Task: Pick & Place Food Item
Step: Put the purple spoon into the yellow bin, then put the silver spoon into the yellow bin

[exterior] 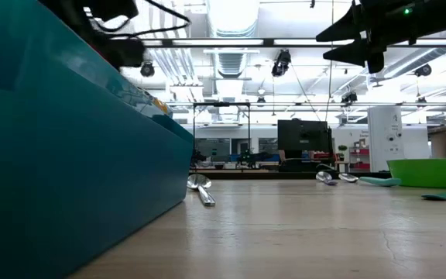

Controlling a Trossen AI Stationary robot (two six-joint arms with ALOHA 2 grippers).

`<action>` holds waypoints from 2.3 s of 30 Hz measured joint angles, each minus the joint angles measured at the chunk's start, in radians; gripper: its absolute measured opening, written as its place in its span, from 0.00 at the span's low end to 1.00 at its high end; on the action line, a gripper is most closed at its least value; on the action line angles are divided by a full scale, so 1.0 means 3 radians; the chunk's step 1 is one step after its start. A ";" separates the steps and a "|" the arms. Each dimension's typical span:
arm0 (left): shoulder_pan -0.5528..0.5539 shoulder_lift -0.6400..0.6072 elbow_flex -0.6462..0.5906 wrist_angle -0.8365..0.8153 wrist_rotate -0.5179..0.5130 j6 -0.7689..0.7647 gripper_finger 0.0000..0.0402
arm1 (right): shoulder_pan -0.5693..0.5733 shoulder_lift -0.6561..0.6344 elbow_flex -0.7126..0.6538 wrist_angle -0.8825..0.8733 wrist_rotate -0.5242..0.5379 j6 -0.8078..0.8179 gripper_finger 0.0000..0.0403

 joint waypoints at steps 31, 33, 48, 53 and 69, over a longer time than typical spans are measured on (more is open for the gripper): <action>-0.0187 -0.0431 -0.1460 0.1279 0.0125 -0.0471 0.11 | 0.0000 0.0000 0.0000 -0.0001 0.0000 -0.0001 0.70; -0.0186 -0.0430 -0.1461 0.1322 0.0188 -0.0457 0.18 | 0.0000 0.0000 0.0000 -0.0001 0.0000 0.0000 0.70; -0.0186 -0.0432 -0.1263 0.1231 0.0193 -0.0370 0.55 | 0.0000 0.0000 0.0000 -0.0001 0.0000 -0.0001 0.70; -0.0186 -0.0432 -0.0923 0.0911 0.0105 -0.0514 0.56 | 0.0000 0.0001 0.0000 -0.0001 0.0000 -0.0001 0.70; -0.0186 -0.0335 0.0152 0.0474 -0.0082 -0.1401 0.56 | 0.0001 0.0001 0.0000 -0.0001 0.0000 0.0000 0.70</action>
